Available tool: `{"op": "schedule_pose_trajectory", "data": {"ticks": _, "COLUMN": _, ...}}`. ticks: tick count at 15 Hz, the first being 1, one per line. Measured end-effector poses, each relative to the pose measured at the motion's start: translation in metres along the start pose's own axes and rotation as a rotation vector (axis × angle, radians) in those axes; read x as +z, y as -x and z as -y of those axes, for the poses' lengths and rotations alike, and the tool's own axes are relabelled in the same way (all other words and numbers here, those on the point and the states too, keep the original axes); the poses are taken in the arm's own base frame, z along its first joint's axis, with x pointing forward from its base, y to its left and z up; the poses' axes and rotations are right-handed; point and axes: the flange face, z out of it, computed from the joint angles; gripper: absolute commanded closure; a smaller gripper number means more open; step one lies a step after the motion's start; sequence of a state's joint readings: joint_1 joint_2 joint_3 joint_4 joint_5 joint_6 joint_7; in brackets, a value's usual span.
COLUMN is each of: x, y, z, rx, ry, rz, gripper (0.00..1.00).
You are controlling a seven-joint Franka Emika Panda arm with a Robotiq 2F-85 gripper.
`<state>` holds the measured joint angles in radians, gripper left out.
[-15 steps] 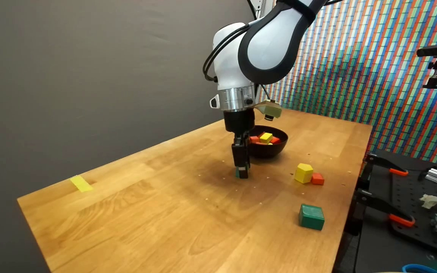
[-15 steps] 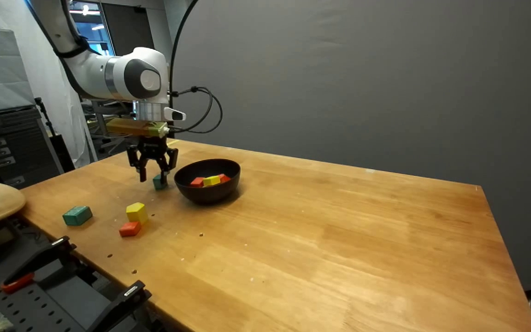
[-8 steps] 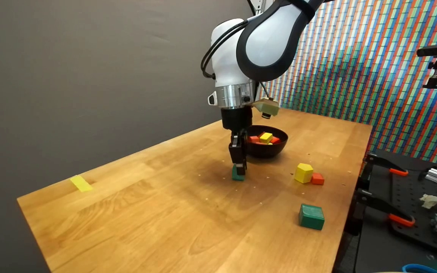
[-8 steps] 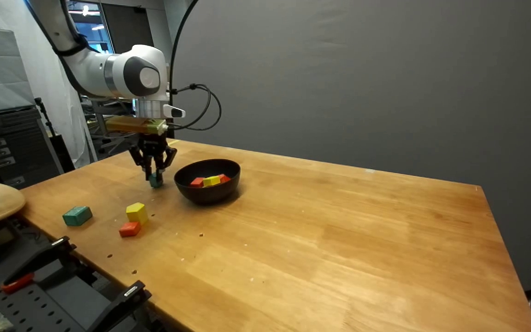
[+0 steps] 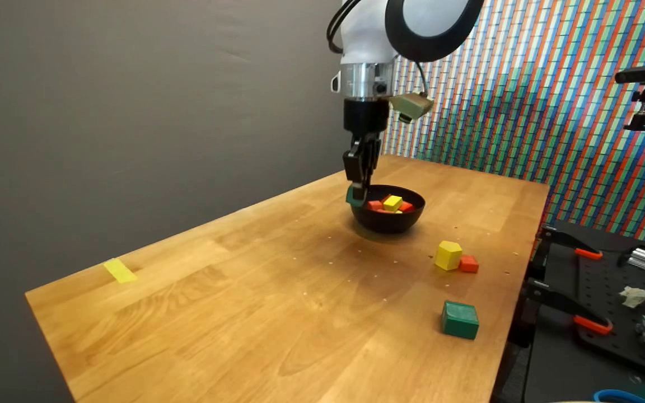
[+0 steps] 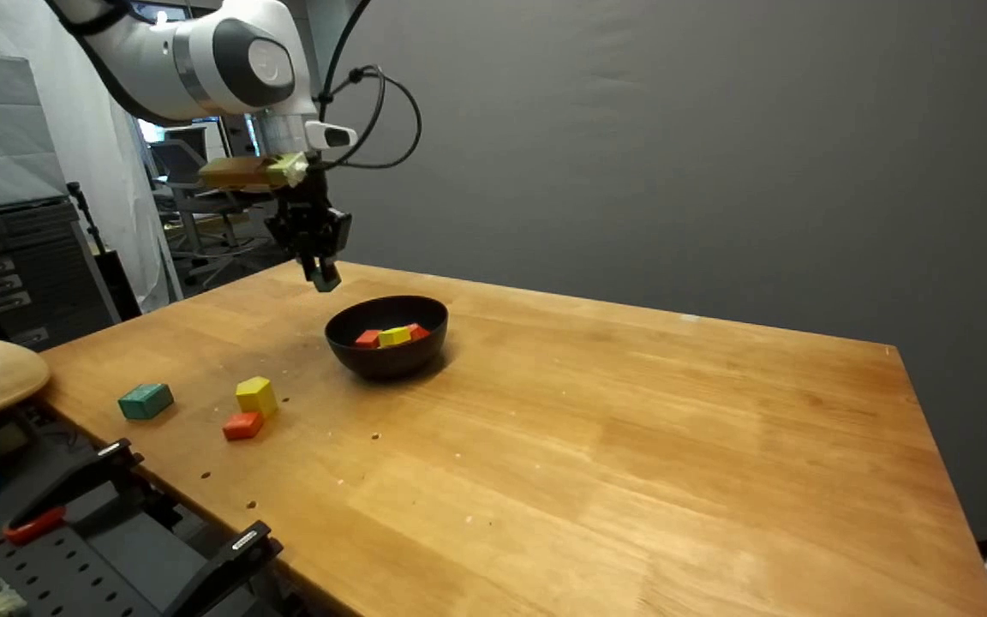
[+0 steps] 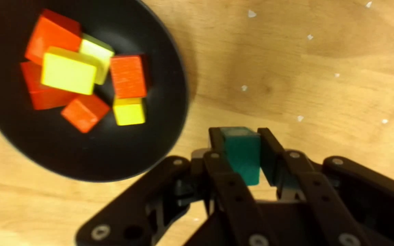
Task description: Put all the blocks on the table in the black bowl
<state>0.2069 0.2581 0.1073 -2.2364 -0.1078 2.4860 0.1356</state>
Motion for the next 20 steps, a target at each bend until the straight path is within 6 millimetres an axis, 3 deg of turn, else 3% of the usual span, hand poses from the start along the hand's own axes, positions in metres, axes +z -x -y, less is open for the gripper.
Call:
{"op": "schedule_pose_trajectory", "data": {"ticks": 2, "x": -0.020, "y": 0.010, "z": -0.033, "rx": 0.099, "ry": 0.037, "rz": -0.028, "gripper": 0.86}}
{"op": "schedule_pose_trajectory", "data": {"ticks": 4, "x": -0.023, "y": 0.018, "z": -0.065, "rx": 0.203, "ry": 0.060, "rz": -0.031, "gripper": 0.86}}
{"op": "schedule_pose_trajectory", "data": {"ticks": 6, "x": -0.014, "y": 0.024, "z": -0.087, "rx": 0.272, "ry": 0.065, "rz": -0.008, "gripper": 0.45}}
{"op": "schedule_pose_trajectory", "data": {"ticks": 7, "x": -0.006, "y": 0.029, "z": -0.093, "rx": 0.294, "ry": 0.065, "rz": 0.009, "gripper": 0.43}}
{"op": "schedule_pose_trajectory", "data": {"ticks": 9, "x": 0.010, "y": 0.039, "z": -0.096, "rx": 0.313, "ry": 0.064, "rz": 0.041, "gripper": 0.36}}
{"op": "schedule_pose_trajectory", "data": {"ticks": 10, "x": 0.016, "y": 0.043, "z": -0.094, "rx": 0.311, "ry": 0.062, "rz": 0.048, "gripper": 0.52}}
{"op": "schedule_pose_trajectory", "data": {"ticks": 11, "x": 0.020, "y": 0.046, "z": -0.093, "rx": 0.309, "ry": 0.062, "rz": 0.057, "gripper": 0.45}}
{"op": "schedule_pose_trajectory", "data": {"ticks": 12, "x": 0.021, "y": 0.046, "z": -0.093, "rx": 0.309, "ry": 0.062, "rz": 0.059, "gripper": 0.13}}
{"op": "schedule_pose_trajectory", "data": {"ticks": 14, "x": 0.021, "y": 0.046, "z": -0.093, "rx": 0.309, "ry": 0.063, "rz": 0.060, "gripper": 0.09}}
{"op": "schedule_pose_trajectory", "data": {"ticks": 15, "x": 0.022, "y": 0.046, "z": -0.092, "rx": 0.298, "ry": 0.062, "rz": 0.063, "gripper": 0.02}}
{"op": "schedule_pose_trajectory", "data": {"ticks": 20, "x": 0.005, "y": 0.061, "z": -0.072, "rx": 0.081, "ry": 0.050, "rz": 0.048, "gripper": 0.00}}
